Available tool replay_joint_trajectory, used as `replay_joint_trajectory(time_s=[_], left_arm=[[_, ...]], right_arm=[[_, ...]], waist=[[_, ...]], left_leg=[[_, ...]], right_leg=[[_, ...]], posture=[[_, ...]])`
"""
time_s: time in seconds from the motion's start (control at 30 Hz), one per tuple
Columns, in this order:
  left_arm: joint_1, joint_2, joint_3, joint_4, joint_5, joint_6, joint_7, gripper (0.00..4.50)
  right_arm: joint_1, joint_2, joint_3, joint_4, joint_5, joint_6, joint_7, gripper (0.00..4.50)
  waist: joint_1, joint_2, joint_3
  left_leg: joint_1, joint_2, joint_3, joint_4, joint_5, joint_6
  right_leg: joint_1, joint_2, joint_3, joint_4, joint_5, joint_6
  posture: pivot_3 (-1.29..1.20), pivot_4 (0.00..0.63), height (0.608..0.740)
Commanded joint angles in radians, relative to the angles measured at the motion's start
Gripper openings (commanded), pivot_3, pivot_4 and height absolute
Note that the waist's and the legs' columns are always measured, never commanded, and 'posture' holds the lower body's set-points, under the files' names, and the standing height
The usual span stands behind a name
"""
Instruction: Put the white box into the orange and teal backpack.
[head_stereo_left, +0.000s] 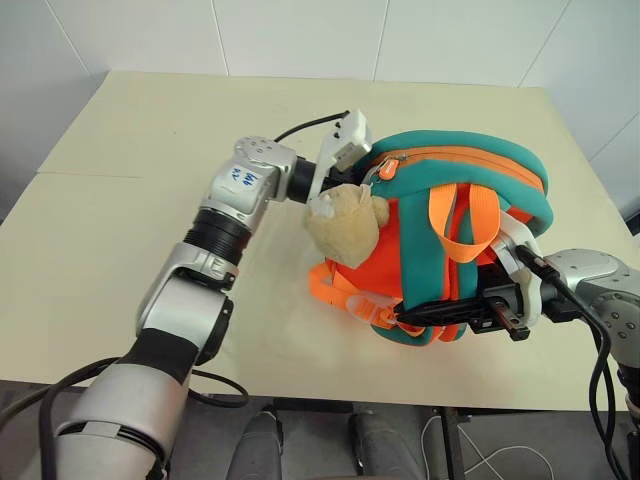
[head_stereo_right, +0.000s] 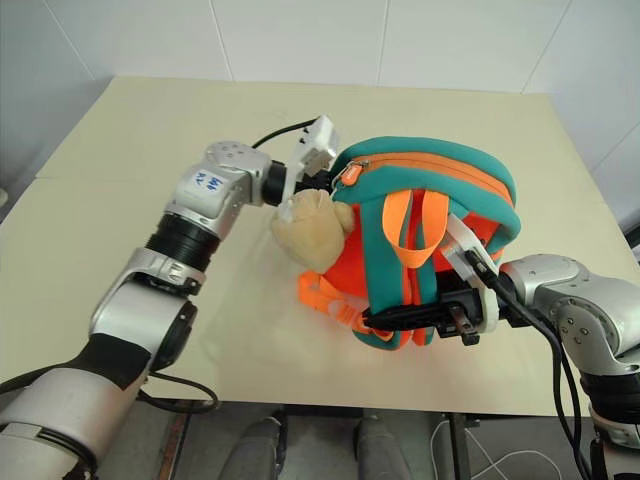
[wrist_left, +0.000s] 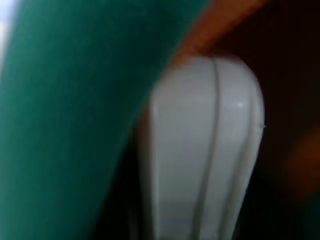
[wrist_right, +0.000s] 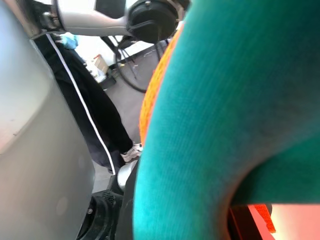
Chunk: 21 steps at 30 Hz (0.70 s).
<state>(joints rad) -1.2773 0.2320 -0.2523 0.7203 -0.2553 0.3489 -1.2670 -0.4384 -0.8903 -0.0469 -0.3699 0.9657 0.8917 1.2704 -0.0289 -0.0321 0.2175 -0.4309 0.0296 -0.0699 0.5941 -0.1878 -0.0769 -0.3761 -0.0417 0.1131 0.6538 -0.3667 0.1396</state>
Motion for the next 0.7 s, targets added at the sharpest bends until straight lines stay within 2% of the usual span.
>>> replay_joint_trajectory(time_s=[0.03, 0.3, 0.37, 0.5, 0.57, 0.7], left_arm=[[-0.010, 0.002, 0.060, -0.046, -0.012, -0.025, 0.025, 2.16], [0.064, 0.166, 0.110, -0.185, -0.045, -0.015, -0.125, 4.49], [0.073, 0.206, 0.121, -0.192, -0.054, -0.009, -0.162, 4.49], [0.121, 0.367, 0.091, -0.133, 0.020, -0.090, -0.282, 4.49], [0.132, 0.387, 0.105, -0.107, 0.022, -0.131, -0.280, 4.49], [0.207, 0.419, 0.159, -0.239, -0.068, -0.089, -0.303, 4.49]], right_arm=[[0.031, 0.000, -0.024, -0.049, 0.019, -0.001, -0.021, 0.00], [0.065, 0.014, -0.036, -0.063, 0.021, -0.010, -0.060, 0.00], [0.064, 0.018, -0.032, -0.058, 0.015, -0.014, -0.063, 0.00], [0.061, 0.024, -0.002, -0.012, -0.037, -0.044, -0.053, 0.00], [0.060, 0.022, 0.007, 0.006, -0.055, -0.057, -0.043, 0.00], [0.060, 0.025, 0.021, 0.026, -0.082, -0.076, -0.038, 0.00]], waist=[[0.001, 0.000, 0.000], [-0.005, 0.000, 0.000], [-0.002, 0.000, 0.000], [-0.008, 0.001, 0.000], [-0.007, 0.001, 0.000], [0.001, 0.001, 0.000]], left_leg=[[0.000, 0.000, 0.000, 0.000, 0.000, 0.000], [0.001, 0.000, 0.000, 0.002, 0.000, 0.000], [0.001, 0.000, 0.000, 0.002, 0.000, -0.001], [0.002, 0.000, 0.000, 0.001, 0.000, -0.001], [0.002, 0.001, 0.000, 0.001, 0.000, -0.001], [0.002, 0.001, 0.000, 0.002, 0.000, -0.001]], right_leg=[[0.000, 0.000, 0.000, 0.000, 0.000, 0.000], [0.000, 0.000, 0.001, 0.004, 0.000, 0.000], [0.000, 0.001, 0.000, 0.004, 0.000, 0.000], [0.000, 0.000, 0.001, 0.004, 0.000, 0.000], [0.001, 0.001, 0.000, 0.004, 0.000, -0.001], [0.001, 0.000, 0.000, 0.004, 0.000, -0.001]], posture=[[0.00, 0.150, 0.740], [0.00, 0.150, 0.740], [0.00, 0.150, 0.740], [0.00, 0.150, 0.740], [0.00, 0.150, 0.740], [0.00, 0.150, 0.740]])
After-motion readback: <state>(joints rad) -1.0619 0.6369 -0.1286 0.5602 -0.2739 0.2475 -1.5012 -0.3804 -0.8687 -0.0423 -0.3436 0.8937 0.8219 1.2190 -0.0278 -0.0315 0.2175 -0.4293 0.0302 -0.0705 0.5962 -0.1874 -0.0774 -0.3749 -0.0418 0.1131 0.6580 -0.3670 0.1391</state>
